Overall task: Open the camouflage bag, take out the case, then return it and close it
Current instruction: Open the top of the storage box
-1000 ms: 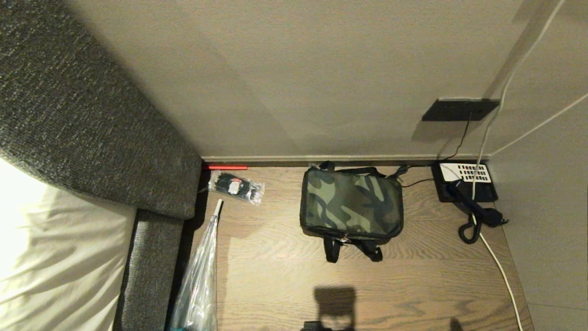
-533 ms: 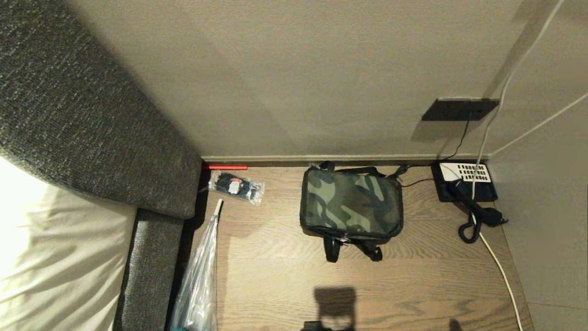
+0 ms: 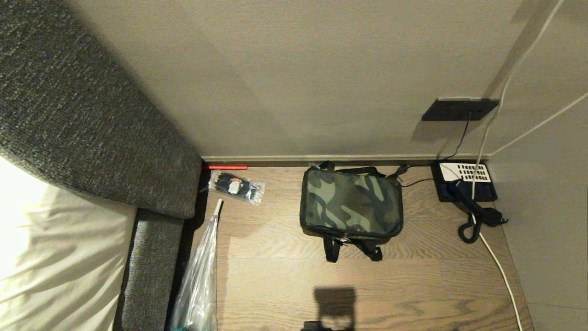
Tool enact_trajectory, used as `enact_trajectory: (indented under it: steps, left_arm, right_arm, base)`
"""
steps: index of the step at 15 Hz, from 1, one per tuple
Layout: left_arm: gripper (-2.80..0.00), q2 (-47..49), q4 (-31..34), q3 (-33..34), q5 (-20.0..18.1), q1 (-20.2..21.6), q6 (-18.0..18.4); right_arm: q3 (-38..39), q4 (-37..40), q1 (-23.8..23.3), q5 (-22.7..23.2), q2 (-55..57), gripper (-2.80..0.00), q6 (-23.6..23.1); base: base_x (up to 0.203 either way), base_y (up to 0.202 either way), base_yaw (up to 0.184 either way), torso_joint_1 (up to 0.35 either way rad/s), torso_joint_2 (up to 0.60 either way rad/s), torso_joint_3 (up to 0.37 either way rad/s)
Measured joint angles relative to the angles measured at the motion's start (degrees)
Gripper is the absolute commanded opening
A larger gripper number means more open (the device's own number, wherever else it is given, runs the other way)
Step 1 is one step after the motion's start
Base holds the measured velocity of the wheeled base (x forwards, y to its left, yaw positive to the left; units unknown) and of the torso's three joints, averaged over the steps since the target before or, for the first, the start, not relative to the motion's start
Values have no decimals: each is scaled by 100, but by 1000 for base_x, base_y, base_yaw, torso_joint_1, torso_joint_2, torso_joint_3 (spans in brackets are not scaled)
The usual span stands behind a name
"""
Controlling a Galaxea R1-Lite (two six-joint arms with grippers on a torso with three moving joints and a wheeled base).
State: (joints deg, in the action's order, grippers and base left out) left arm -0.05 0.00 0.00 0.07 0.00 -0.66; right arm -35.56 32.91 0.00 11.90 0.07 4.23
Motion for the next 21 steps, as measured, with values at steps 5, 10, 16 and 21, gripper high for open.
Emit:
enact_trajectory:
  steps: [5, 10, 16, 21]
  left_arm:
    - [-280, 0, 1, 0, 0, 0, -2]
    - [-280, 0, 0, 0, 0, 0, 0]
    - [-280, 0, 0, 0, 0, 0, 0]
    - [-280, 0, 0, 0, 0, 0, 0]
  right_arm:
    - [-234, -249, 35, 801, 960, -280, 624]
    - [-500, -1344, 200, 479, 4798, -280, 178]
    - [-896, -3696, 1211, -31, 9108, -280, -126]
    - [-1199, -5606, 2066, -1185, 11316, 0, -159]
  base:
    - [0, 0, 0, 0, 0, 0]
    - [0, 0, 0, 0, 0, 0]
    - [0, 0, 0, 0, 0, 0]
    - [0, 0, 0, 0, 0, 0]
